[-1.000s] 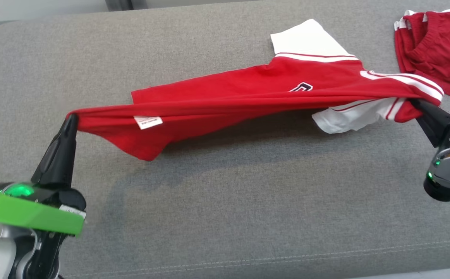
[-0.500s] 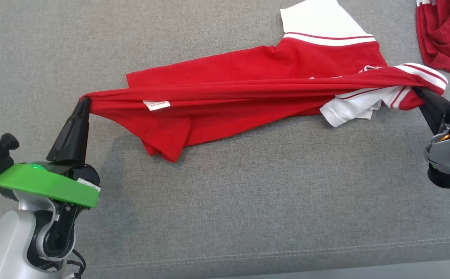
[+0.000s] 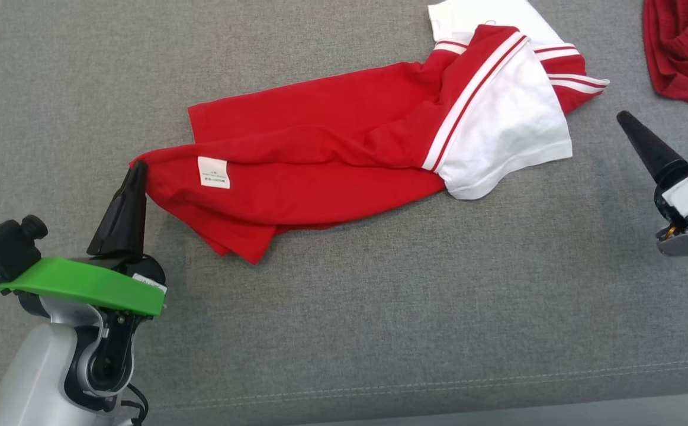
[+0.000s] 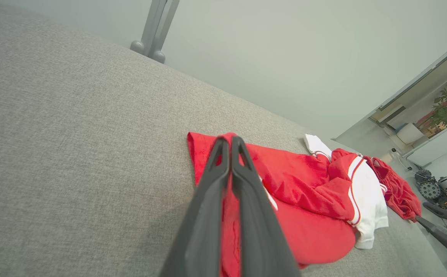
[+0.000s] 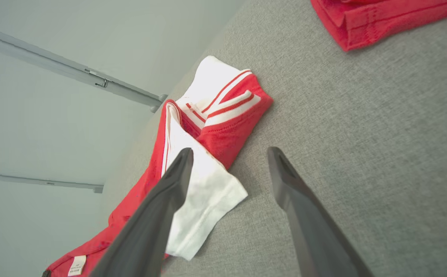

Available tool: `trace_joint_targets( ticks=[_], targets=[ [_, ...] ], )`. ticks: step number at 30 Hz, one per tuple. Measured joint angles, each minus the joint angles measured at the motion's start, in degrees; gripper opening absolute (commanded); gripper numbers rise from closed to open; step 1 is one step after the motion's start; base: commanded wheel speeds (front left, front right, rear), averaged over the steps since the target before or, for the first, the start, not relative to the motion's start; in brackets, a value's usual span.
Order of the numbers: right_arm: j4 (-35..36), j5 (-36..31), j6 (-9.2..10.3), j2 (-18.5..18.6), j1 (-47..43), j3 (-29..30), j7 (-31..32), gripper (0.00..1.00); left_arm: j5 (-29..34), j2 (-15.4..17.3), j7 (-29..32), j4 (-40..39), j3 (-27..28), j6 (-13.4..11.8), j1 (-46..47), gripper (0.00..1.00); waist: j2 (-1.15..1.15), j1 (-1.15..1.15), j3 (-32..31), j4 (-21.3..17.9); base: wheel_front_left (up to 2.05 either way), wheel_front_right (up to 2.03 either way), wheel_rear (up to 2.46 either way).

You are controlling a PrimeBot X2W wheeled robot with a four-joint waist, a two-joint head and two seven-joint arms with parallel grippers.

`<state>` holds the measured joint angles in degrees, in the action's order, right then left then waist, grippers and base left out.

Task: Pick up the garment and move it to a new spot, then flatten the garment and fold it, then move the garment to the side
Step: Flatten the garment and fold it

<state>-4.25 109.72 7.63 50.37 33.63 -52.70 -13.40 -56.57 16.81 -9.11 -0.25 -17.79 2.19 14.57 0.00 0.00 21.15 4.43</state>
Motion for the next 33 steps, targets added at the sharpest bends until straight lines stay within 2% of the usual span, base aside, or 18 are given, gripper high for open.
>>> trace_joint_targets(
  ticks=[5,8,11,21,33],
  targets=[
    [0.8,-9.7,0.00,1.4,1.7,-3.7,-0.1,1.00,0.0,-0.1,-0.3,0.7,0.0,0.6,0.0,0.00,0.00,0.00,-0.3,-0.7,0.00,0.00,0.00],
    [0.4,-15.5,0.00,2.9,3.9,-3.9,-0.5,1.00,0.0,-0.8,-0.6,0.7,-0.8,0.9,0.2,0.00,0.00,0.00,-0.3,-0.9,0.00,0.00,0.00],
    [0.5,-21.9,0.00,2.9,6.8,-4.6,-0.7,1.00,0.0,-1.4,-0.6,0.3,-1.4,1.3,0.3,0.00,0.00,0.00,0.0,-0.8,0.00,0.00,0.00],
    [-1.8,-27.9,0.00,-3.7,10.1,-5.8,-0.8,1.00,0.4,-3.3,-1.3,-0.6,-3.6,1.9,2.3,0.00,0.00,0.00,1.5,0.6,0.00,0.00,0.00],
    [-9.2,-30.2,0.00,-7.9,10.6,-6.1,-0.9,1.00,0.6,-5.0,-2.1,-0.7,-5.1,2.9,3.2,0.00,0.00,0.00,3.3,2.7,0.00,0.00,0.00]
  ],
)
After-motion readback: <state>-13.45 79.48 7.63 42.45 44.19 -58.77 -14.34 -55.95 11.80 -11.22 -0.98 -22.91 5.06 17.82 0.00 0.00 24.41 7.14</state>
